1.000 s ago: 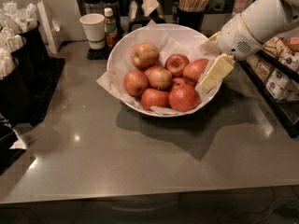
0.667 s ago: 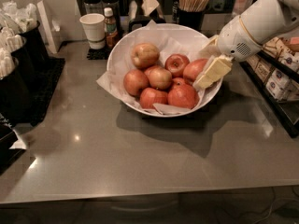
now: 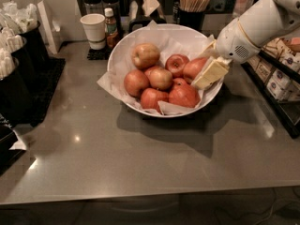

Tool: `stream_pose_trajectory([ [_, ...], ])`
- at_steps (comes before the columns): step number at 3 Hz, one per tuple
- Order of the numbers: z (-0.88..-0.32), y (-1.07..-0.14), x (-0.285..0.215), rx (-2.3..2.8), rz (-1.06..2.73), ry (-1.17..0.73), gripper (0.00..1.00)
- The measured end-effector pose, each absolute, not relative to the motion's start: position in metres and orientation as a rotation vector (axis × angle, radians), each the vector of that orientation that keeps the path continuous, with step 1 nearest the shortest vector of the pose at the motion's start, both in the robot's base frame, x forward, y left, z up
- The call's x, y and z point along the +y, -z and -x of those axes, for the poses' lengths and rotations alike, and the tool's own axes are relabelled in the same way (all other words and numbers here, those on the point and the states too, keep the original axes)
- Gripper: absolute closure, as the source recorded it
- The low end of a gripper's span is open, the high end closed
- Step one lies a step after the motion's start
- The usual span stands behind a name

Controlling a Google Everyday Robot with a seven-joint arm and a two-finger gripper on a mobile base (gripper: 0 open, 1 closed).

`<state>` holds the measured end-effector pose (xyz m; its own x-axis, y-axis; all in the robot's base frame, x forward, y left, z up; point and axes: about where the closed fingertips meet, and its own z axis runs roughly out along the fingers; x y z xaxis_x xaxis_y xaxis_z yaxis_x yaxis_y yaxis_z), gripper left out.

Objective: Pick apple from white bowl

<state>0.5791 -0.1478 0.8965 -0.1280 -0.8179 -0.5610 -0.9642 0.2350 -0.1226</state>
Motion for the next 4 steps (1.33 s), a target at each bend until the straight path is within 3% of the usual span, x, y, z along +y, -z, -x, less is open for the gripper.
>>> stream_pose_trajectory([
  [1,-0.571,-0.915,-0.146,1.922,1.609,-0.385,1.0],
  [4,-0.514,-1.012,-0.148,1.624,1.549,-0.409,1.0],
])
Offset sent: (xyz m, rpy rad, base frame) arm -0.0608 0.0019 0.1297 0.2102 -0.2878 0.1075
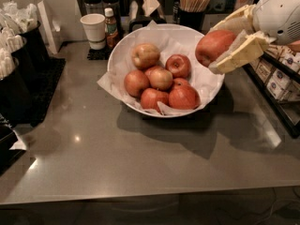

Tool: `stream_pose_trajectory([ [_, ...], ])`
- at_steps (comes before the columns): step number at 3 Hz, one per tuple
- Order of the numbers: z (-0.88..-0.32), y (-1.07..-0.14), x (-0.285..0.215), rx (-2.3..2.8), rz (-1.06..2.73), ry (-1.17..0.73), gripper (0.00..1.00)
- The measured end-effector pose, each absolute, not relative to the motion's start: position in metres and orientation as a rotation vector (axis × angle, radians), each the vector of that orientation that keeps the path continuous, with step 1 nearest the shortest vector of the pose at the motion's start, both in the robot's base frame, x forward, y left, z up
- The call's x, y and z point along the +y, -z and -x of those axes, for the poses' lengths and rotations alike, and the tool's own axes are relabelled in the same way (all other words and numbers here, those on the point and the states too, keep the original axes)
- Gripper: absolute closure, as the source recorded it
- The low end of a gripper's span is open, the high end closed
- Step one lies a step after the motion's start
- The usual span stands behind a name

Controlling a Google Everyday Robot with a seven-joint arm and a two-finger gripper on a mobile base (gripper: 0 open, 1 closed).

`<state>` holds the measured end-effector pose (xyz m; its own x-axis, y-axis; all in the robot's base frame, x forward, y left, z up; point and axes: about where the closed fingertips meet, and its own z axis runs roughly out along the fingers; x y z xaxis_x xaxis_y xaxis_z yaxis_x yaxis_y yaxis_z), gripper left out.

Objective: Pick apple from white bowl

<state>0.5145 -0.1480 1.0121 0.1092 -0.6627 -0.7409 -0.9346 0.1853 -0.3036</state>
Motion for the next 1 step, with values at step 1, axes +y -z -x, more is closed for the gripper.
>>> stream_pose_trajectory([
  [1,-0.5145,-1.0121,-0.148,1.624,1.549,-0.409,1.0],
])
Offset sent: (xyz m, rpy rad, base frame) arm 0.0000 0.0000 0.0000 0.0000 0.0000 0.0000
